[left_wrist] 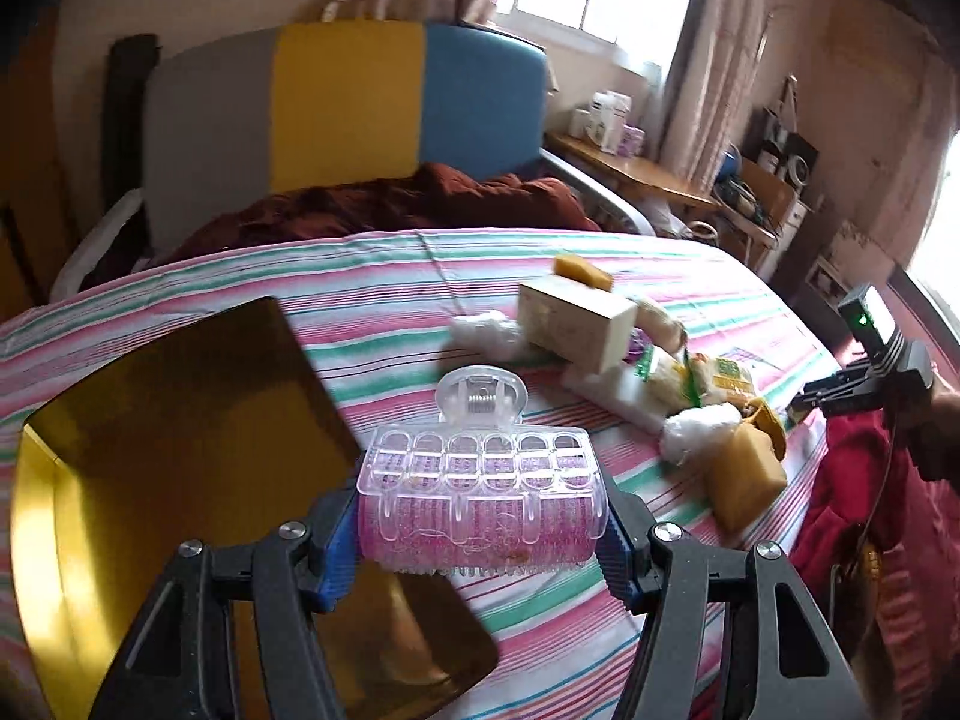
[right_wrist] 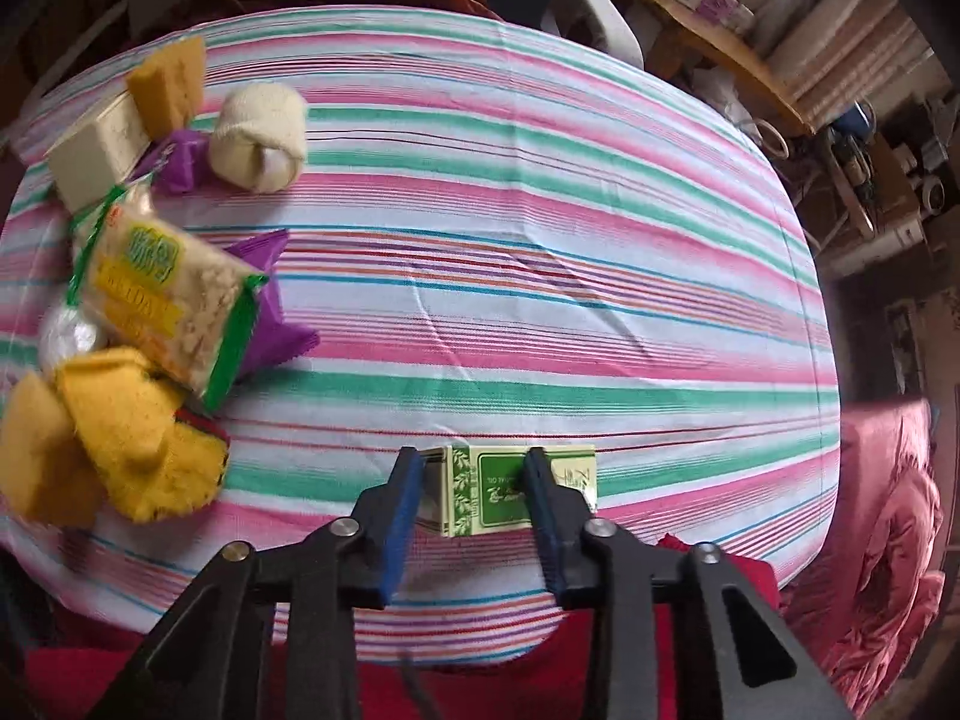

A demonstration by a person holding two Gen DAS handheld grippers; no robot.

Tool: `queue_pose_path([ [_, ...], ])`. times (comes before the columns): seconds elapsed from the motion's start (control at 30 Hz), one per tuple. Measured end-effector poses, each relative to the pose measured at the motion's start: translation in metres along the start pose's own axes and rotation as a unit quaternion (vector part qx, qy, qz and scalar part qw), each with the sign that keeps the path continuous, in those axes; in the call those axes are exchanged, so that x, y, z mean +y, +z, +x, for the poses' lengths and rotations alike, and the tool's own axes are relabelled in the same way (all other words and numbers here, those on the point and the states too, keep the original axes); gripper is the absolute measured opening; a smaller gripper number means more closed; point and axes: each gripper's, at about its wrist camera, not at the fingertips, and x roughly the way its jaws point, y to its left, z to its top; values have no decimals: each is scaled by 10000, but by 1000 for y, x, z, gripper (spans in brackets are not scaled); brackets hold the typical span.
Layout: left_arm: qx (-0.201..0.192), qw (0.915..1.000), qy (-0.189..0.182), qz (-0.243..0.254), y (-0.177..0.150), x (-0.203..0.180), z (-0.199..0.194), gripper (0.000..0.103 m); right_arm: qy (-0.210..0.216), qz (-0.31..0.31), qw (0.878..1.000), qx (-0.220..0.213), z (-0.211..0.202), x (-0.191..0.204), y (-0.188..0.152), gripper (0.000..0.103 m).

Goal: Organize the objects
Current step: 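Carry both items to the gold tray and release them inside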

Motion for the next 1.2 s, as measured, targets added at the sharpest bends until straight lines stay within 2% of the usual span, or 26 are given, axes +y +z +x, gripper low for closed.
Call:
queue_pose_path([
  [0.07, -17, 10000, 79, -44, -4, 5, -6, 65, -61, 18, 9999, 146, 15, -12, 3, 71],
  [0.17, -46, 9999, 120, -94, -9, 11, -12, 65, 28, -110, 9989, 461, 21, -11, 8, 74],
  [0.23, -52, 9998, 121, -156, -12, 14, -14, 65, -49, -207, 9978, 622, 26, -10, 12, 80],
  [0.4, -12, 9996, 95, -260, -15, 16, -17, 65, -49, -165, 9957, 914, 43, -16, 20, 80],
  [0.6, -30, 9996, 64, -281, -15, 17, -20, 65, 294, 152, 9931, 1126, 62, -32, 25, 76],
  [0.77, -75, 9993, 99, -355, -17, 22, -25, 65, 49, 191, 9968, 774, 53, -39, 26, 76],
  [0.87, -127, 9989, 185, -423, -19, 28, -31, 65, -182, 169, 9989, 392, 31, -34, 27, 76],
  [0.93, -187, 9983, 263, -489, -22, 36, -37, 65, -187, 113, 9998, -27, 4, -22, 31, 76],
  [1.07, -300, 9951, 572, -751, -28, 65, -51, 65, 352, -242, 9950, -902, -49, 29, 48, 76],
  [1.2, -350, 9886, 1066, -1000, -35, 101, -64, 65, 1130, -900, 9777, -1526, -98, 118, 63, 76],
])
